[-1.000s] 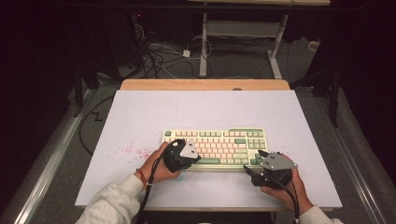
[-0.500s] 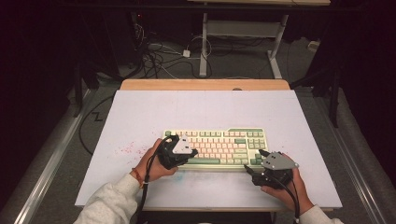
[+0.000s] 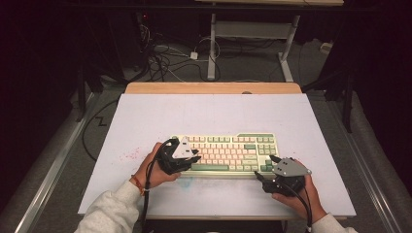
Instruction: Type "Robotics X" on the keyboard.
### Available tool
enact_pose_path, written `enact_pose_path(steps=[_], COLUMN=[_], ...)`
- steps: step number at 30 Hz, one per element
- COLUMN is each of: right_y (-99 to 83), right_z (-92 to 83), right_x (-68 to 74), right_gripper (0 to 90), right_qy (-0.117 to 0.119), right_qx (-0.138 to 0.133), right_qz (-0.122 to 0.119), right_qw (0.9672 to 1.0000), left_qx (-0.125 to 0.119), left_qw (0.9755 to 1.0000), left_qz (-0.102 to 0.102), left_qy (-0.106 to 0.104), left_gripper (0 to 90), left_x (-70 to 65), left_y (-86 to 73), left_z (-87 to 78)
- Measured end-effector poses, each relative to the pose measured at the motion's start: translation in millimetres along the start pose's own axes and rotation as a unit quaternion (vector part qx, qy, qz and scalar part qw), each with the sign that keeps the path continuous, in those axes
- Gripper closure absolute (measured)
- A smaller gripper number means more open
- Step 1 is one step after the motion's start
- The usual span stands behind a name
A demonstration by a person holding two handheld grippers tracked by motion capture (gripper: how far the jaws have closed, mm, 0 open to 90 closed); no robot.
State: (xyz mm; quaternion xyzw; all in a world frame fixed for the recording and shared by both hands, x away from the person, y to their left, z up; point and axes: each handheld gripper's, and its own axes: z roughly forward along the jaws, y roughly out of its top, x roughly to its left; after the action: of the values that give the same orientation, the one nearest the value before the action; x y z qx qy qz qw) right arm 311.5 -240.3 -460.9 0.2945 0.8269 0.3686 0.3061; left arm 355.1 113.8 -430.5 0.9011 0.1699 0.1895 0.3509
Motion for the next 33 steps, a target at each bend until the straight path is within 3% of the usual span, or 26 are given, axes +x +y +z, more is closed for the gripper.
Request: enact_pose_path(steps=[4, 11, 13, 17, 25, 33], right_y=[0.1, -0.1, 0.1, 0.0, 0.3, 1.1], right_z=[-0.3, -0.9, -1.2, -1.4, -2.3, -3.6], right_x=[-0.3, -1.4, -1.6, -2.3, -3.9, -4.2], right_gripper=[26.1, 26.1, 26.1, 26.1, 25.4, 27.1], right_qy=[0.000, -0.003, -0.004, -0.005, -0.007, -0.010], right_qx=[0.000, -0.001, -0.001, -0.001, -0.001, -0.003], right_qz=[0.001, 0.002, 0.002, 0.003, 0.006, 0.007], right_qw=[1.0000, 1.0000, 1.0000, 1.0000, 1.0000, 0.9999], left_qx=[-0.011, -0.022, -0.025, -0.031, -0.030, -0.002], left_qw=[0.9997, 0.9978, 0.9976, 0.9966, 0.9951, 0.9938], left_qz=[-0.005, -0.008, -0.017, -0.030, -0.036, -0.038], left_qy=[0.019, 0.061, 0.063, 0.070, 0.088, 0.105], left_gripper=[57.2, 31.4, 25.6, 22.2, 21.2, 20.4], left_x=[0.5, -0.7, -0.1, 0.4, 0.1, -3.0], left_y=[-4.8, -16.5, -19.7, -26.1, -41.1, -58.3], left_z=[-4.4, -11.2, -12.5, -15.5, -20.3, -23.8])
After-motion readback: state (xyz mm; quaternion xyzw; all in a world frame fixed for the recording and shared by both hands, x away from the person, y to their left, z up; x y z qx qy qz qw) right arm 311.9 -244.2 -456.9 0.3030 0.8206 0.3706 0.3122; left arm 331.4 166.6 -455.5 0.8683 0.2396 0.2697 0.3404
